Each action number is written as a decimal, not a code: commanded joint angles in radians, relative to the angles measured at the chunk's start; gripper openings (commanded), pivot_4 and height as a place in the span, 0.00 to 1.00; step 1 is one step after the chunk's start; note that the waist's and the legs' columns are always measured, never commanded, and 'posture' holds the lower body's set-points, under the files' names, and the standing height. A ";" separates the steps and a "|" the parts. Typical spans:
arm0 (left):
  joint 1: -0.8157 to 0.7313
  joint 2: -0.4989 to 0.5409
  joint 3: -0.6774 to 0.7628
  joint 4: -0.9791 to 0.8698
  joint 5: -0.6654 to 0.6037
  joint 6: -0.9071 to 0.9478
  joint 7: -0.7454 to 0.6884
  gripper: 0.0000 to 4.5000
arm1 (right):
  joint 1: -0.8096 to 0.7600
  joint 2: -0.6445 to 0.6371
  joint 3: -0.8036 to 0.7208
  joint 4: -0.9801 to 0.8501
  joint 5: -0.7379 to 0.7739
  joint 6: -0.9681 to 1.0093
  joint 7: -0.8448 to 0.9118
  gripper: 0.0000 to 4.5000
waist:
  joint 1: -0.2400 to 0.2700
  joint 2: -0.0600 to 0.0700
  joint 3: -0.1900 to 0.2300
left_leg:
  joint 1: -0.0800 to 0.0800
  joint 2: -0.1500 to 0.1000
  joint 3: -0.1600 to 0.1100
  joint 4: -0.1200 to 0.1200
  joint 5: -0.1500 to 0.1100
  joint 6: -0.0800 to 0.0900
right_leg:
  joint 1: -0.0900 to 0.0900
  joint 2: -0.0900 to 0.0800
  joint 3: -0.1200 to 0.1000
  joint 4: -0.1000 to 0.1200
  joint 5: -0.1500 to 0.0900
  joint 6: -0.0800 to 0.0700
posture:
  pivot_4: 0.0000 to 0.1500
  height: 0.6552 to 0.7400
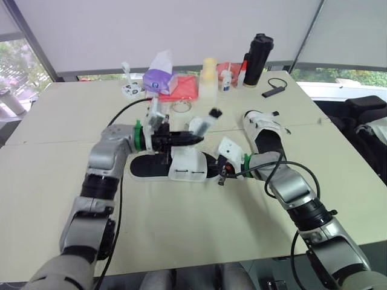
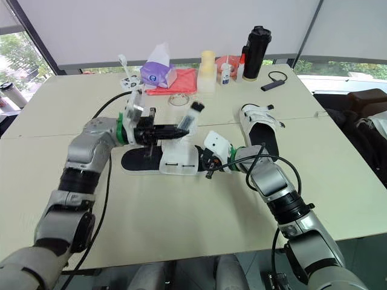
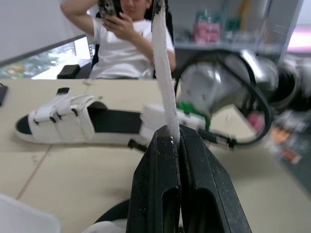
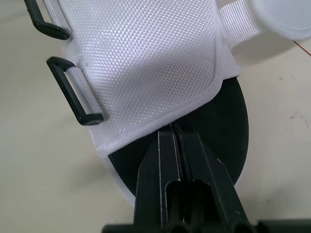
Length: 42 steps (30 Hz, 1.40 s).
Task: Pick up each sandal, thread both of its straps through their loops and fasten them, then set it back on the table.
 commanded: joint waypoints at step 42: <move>0.056 0.301 -0.292 0.500 0.318 -1.608 0.303 0.98 | -0.017 0.026 0.026 0.058 -0.035 -0.059 0.026 0.00 | -0.001 0.001 -0.001 | 0.001 0.000 0.000 0.000 0.000 0.001 | 0.000 0.000 0.000 0.001 0.000 -0.001 | 1.00 1.00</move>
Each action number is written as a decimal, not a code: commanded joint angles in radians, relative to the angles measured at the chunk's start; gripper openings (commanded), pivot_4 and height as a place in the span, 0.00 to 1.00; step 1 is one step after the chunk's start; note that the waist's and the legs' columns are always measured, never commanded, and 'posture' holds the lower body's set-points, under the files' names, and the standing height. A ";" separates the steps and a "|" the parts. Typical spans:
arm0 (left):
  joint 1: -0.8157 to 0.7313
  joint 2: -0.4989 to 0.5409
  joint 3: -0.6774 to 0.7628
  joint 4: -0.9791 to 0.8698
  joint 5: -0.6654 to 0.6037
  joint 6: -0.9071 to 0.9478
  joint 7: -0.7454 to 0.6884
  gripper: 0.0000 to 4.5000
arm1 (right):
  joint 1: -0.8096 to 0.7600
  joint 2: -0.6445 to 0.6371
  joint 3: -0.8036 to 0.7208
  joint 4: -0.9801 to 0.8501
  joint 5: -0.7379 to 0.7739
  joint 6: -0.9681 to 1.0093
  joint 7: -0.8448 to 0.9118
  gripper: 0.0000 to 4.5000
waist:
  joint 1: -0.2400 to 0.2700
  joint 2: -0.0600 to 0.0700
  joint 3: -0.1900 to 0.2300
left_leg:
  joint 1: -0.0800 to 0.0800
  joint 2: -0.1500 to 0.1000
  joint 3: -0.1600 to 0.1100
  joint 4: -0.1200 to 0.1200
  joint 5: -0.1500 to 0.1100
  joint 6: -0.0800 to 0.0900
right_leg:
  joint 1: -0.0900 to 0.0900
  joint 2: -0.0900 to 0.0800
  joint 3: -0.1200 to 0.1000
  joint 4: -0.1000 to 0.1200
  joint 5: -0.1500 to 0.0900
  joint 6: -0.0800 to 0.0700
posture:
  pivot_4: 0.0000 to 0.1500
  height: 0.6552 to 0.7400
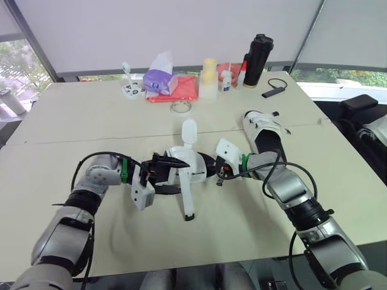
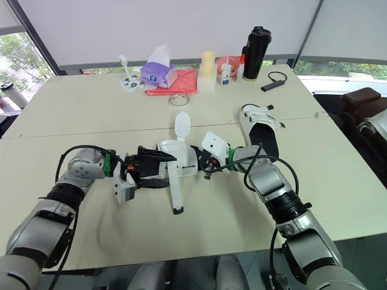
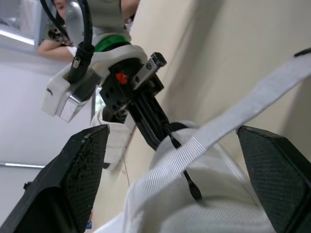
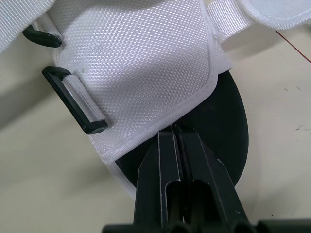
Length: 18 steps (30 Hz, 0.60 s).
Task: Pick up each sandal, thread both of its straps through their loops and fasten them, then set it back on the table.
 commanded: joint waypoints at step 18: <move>0.551 0.446 0.126 -0.980 -0.929 1.791 0.077 0.98 | -0.010 0.008 0.027 0.034 -0.023 -0.026 0.018 0.00 | -0.022 0.001 0.001 | 0.001 0.002 -0.002 -0.003 0.000 0.000 | 0.000 0.000 -0.001 0.001 -0.003 -0.005 | 1.00 1.00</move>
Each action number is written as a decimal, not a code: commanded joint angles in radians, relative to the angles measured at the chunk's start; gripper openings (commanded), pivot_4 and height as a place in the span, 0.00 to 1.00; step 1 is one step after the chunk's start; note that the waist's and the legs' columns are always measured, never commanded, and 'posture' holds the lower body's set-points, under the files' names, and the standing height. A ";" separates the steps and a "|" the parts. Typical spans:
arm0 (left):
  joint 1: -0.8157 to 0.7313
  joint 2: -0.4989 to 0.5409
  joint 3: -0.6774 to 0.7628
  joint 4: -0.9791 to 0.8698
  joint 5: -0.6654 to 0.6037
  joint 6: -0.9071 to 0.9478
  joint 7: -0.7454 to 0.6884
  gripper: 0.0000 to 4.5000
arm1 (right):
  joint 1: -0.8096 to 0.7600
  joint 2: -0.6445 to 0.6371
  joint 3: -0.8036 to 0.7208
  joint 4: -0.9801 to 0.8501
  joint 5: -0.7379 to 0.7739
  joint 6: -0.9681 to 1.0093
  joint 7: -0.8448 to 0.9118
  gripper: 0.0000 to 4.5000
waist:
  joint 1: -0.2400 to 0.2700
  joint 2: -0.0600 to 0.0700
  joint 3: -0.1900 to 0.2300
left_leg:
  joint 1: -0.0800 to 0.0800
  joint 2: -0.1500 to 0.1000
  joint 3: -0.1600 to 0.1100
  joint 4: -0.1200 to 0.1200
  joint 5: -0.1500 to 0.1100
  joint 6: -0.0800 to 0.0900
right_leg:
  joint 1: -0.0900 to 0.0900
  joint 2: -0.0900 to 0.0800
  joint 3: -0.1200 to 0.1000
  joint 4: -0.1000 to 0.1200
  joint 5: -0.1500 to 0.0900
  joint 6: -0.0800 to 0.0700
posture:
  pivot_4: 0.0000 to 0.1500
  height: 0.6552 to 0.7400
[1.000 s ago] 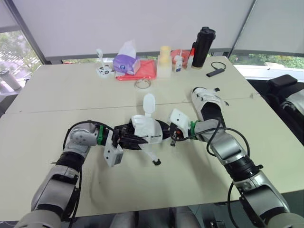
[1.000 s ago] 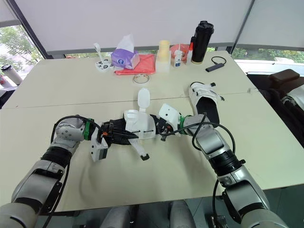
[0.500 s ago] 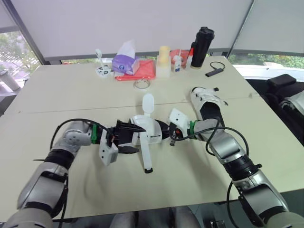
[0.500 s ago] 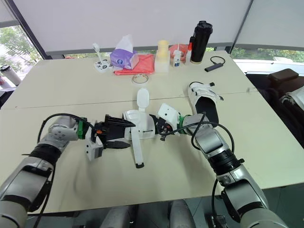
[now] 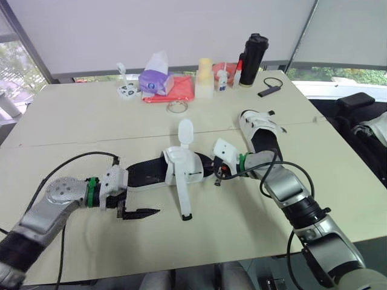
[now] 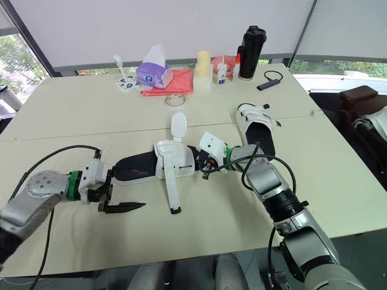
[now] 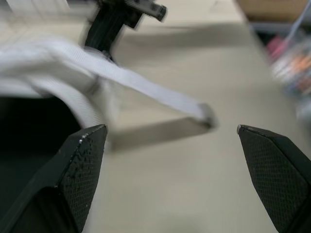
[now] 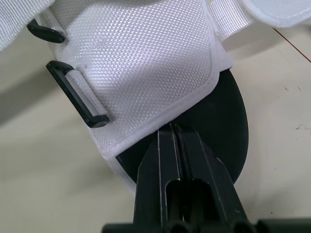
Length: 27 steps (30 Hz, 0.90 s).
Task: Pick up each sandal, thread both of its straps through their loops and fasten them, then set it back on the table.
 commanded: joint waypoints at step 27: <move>-0.098 -0.500 0.082 -0.083 0.027 0.647 0.366 0.98 | -0.004 0.010 0.000 -0.015 -0.005 0.036 -0.012 0.00 | 0.004 -0.001 -0.001 | 0.001 0.000 0.001 0.000 0.000 0.000 | 0.001 0.000 0.000 -0.001 -0.001 -0.001 | 1.00 1.00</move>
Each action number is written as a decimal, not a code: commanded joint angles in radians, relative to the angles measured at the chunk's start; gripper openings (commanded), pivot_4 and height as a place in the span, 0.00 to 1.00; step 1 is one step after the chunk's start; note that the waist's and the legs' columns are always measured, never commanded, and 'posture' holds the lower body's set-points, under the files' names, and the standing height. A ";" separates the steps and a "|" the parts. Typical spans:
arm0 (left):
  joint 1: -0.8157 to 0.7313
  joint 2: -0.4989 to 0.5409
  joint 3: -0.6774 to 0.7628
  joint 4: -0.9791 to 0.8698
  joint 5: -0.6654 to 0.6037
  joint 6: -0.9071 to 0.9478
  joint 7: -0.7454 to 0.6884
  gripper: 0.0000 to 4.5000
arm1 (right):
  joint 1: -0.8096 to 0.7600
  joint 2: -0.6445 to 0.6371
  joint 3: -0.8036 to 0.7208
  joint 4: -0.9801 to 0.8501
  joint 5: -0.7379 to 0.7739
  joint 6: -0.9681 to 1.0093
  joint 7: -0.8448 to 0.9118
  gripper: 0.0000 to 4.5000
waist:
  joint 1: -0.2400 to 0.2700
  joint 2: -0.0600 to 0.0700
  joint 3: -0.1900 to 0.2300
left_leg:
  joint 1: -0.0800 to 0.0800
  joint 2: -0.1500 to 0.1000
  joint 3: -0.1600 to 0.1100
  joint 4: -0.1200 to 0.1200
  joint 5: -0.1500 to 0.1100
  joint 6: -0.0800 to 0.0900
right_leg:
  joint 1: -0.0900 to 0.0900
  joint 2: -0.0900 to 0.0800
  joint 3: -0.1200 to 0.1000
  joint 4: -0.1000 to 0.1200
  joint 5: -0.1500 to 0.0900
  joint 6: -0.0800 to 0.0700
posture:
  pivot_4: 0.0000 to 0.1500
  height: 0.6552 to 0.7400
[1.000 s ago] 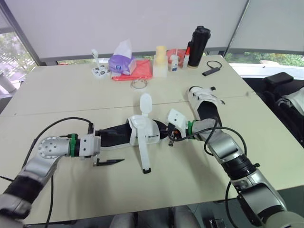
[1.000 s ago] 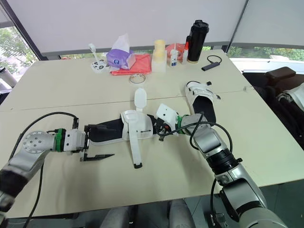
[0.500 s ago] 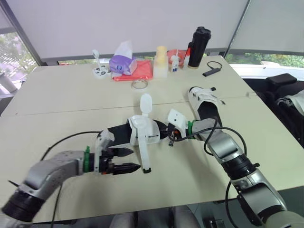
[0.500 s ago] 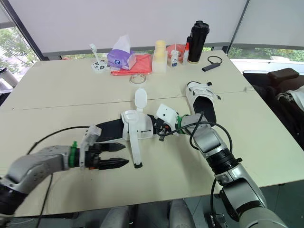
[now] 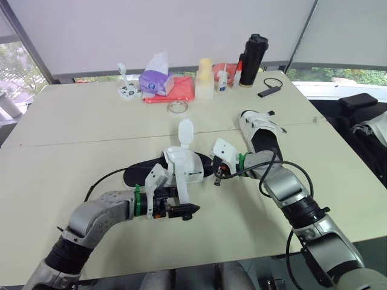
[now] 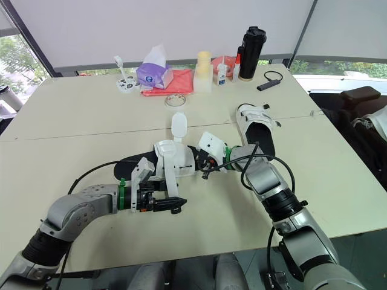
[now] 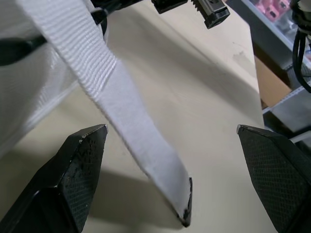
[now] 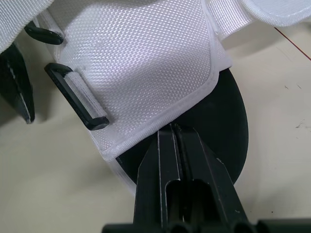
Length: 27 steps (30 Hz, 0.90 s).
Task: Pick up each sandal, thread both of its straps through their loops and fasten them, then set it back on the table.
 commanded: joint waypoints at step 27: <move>0.051 -0.096 0.220 -0.058 -0.134 0.255 0.123 0.01 | 0.004 -0.001 0.002 -0.015 -0.004 0.015 -0.007 0.00 | 0.001 0.000 0.000 | 0.000 0.000 0.000 0.000 0.000 0.000 | 0.000 0.000 0.000 -0.001 0.000 0.000 | 1.00 1.00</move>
